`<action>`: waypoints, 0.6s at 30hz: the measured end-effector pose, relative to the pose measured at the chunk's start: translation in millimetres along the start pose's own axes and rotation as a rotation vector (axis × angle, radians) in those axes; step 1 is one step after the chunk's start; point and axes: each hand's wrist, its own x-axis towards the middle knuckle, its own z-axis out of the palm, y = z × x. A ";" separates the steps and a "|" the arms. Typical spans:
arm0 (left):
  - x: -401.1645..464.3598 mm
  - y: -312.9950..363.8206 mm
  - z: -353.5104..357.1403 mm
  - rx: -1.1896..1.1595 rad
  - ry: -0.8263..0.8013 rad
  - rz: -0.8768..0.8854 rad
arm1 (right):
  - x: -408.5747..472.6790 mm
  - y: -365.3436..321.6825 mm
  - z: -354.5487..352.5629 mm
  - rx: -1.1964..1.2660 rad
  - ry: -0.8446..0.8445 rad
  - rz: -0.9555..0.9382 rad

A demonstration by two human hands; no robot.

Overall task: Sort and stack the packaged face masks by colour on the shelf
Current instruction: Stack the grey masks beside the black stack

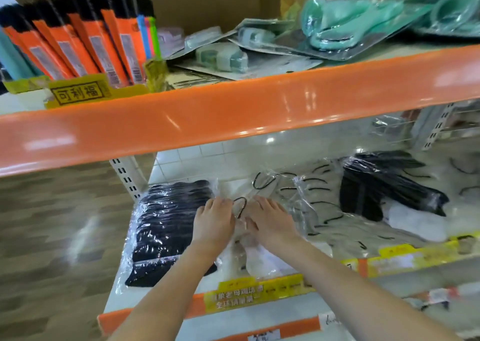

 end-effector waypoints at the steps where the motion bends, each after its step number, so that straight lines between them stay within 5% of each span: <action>1: 2.3 10.9 1.5 -0.022 0.001 0.019 | -4.7 10.8 -3.5 0.002 -0.007 0.012; 12: 25.6 122.9 18.1 -0.055 -0.085 0.173 | -44.6 109.2 -31.3 -0.017 0.237 0.109; 18: 33.5 179.1 26.6 -0.105 -0.131 0.251 | -65.3 162.5 -39.5 -0.080 0.192 0.185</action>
